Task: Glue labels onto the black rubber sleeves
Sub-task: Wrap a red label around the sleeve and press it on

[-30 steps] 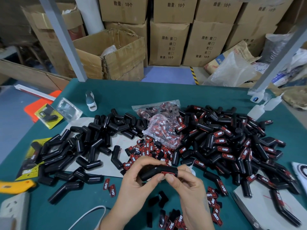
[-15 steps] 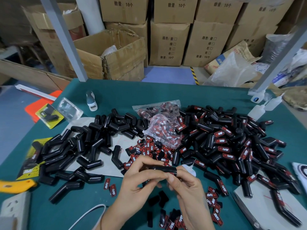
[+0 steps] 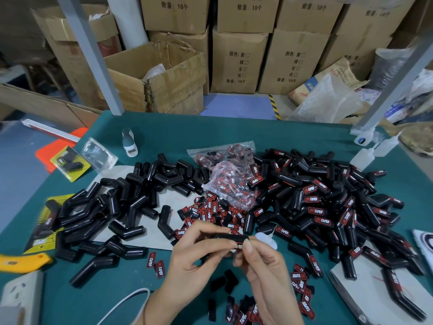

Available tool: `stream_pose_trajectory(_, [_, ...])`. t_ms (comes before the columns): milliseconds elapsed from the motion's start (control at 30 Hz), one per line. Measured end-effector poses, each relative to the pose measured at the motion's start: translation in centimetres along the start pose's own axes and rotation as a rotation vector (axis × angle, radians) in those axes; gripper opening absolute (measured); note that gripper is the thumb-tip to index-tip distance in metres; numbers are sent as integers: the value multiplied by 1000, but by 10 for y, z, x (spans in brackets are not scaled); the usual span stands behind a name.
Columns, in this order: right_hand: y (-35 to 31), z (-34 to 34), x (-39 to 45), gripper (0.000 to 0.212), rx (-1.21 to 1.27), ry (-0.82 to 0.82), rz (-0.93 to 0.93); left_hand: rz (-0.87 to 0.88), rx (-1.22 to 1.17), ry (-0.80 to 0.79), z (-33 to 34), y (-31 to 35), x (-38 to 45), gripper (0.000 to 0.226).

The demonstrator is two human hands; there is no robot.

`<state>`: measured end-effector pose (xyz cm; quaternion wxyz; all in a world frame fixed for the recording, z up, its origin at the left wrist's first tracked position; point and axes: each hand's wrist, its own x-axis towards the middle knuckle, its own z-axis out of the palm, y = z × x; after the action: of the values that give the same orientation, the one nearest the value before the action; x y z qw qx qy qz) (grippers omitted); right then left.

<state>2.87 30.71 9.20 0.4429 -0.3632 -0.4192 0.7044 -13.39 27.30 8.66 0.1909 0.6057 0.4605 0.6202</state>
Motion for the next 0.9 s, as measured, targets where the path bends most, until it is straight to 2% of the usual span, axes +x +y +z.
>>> stream_pose_trajectory(267, [0, 4, -3, 65, 13, 65, 1, 6, 12, 7, 3, 4, -1, 13])
stream_pose_trajectory(367, [-1, 5, -3, 67, 25, 42, 7, -23, -31, 24, 2, 5, 0, 11])
stream_pose_trajectory(467, [-3, 4, -2, 73, 52, 9, 38, -34, -74, 25, 1, 5, 1, 19])
stream_pose_trajectory(633, [1, 0, 0, 63, -91, -4, -28, -55, -66, 6, 0, 4, 1, 20])
stream_pose_trajectory(900, [10, -1, 1, 64, -164, 96, -111, -12, 29, -22, 2, 1, -3, 17])
